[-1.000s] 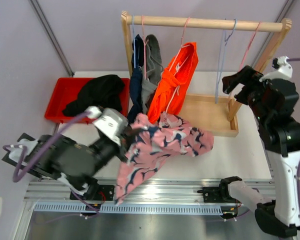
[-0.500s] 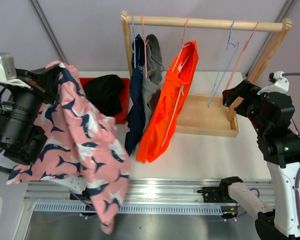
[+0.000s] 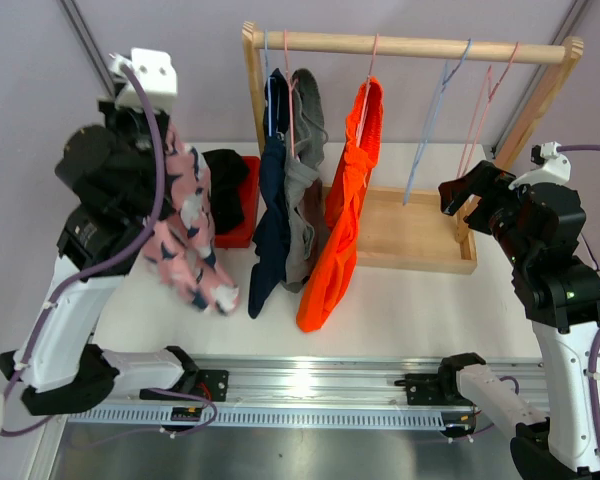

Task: Remove the shorts from the hanger

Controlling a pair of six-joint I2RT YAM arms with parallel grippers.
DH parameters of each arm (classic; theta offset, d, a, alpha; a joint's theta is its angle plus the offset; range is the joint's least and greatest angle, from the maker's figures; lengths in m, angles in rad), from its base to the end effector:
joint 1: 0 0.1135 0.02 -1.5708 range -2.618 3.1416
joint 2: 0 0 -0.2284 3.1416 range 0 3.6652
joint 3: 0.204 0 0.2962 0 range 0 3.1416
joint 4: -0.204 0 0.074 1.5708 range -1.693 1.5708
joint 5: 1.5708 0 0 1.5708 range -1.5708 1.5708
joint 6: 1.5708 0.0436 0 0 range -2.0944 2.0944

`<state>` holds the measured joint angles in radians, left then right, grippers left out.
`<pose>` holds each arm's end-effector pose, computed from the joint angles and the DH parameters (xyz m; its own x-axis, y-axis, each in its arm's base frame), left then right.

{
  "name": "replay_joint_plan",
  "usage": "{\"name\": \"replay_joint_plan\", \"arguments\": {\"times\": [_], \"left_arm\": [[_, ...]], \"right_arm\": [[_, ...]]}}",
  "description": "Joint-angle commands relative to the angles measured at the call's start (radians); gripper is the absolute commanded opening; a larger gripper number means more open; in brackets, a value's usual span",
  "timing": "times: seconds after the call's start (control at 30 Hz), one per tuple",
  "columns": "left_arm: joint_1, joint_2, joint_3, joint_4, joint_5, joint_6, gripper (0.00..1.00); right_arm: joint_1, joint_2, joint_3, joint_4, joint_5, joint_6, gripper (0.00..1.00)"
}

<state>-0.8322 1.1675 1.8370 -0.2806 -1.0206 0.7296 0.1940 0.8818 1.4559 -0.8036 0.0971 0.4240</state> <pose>0.1690 -0.1304 0.5873 0.0940 0.4144 -0.9052 -0.2778 0.8840 0.3759 0.1971 0.0344 0.4710 -0.2443 0.3693 -0.8966 0.0014 0.9248 0.3805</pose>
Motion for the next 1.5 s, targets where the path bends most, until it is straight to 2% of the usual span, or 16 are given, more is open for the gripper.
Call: {"name": "replay_joint_plan", "arguments": {"times": [0.0,0.07,0.1,0.2,0.23,0.4,0.57,0.8,0.83,0.87,0.9,0.93,0.97,1.13,1.3,1.47], "left_arm": [[0.239,0.062,0.189,-0.147,0.201,-0.225,0.0],[0.367,0.109,0.248,-0.099,0.209,-0.225,0.0],[0.417,0.168,0.324,-0.115,0.227,-0.311,0.0],[0.654,0.276,0.543,-0.297,0.407,-0.52,0.0],[0.695,0.322,0.554,-0.314,0.443,-0.608,0.0],[0.8,0.483,0.588,-0.331,0.531,-0.705,0.0],[0.926,0.652,0.544,-0.39,0.622,-0.826,0.0],[0.955,0.666,0.283,-0.309,0.656,-0.874,0.0],[0.955,0.66,0.266,-0.304,0.659,-0.878,0.03],[0.959,0.656,0.243,-0.305,0.669,-0.884,0.12],[0.961,0.658,0.24,-0.325,0.678,-0.901,0.29],[0.963,0.658,0.242,-0.341,0.683,-0.91,0.87],[0.961,0.655,0.246,-0.354,0.686,-0.92,0.99],[0.911,0.488,0.122,-0.358,0.679,-0.929,0.99],[0.843,0.218,-0.267,-0.24,0.7,-0.904,0.99],[0.751,-0.036,-0.462,-0.209,0.747,-0.917,0.99]], "right_arm": [[-0.004,-0.009,-0.003,0.012,-0.004,-0.03,0.99],[-0.005,-0.01,0.0,0.009,-0.007,-0.037,0.99],[-0.007,-0.012,0.0,0.007,-0.005,-0.04,0.99],[-0.007,-0.015,0.004,-0.005,-0.013,-0.051,0.99],[-0.007,-0.015,0.007,-0.015,-0.019,-0.056,0.99],[-0.007,-0.04,-0.018,-0.008,-0.051,-0.06,0.99],[-0.007,-0.11,-0.097,0.127,-0.261,-0.073,0.99],[-0.005,-0.123,-0.072,0.369,-0.522,-0.05,1.0],[-0.004,-0.112,-0.06,0.41,-0.542,-0.044,0.99],[-0.004,-0.098,-0.045,0.426,-0.566,-0.034,0.99],[-0.001,-0.083,-0.011,0.44,-0.574,-0.03,0.99],[-0.004,-0.04,0.006,0.463,-0.582,-0.024,0.99],[-0.001,-0.017,0.024,0.472,-0.592,-0.016,0.99],[0.065,0.172,0.158,0.503,-0.574,-0.014,0.97],[0.217,0.341,0.293,0.452,-0.412,-0.114,0.95],[0.236,0.474,0.376,0.474,-0.37,-0.145,0.94]]}}
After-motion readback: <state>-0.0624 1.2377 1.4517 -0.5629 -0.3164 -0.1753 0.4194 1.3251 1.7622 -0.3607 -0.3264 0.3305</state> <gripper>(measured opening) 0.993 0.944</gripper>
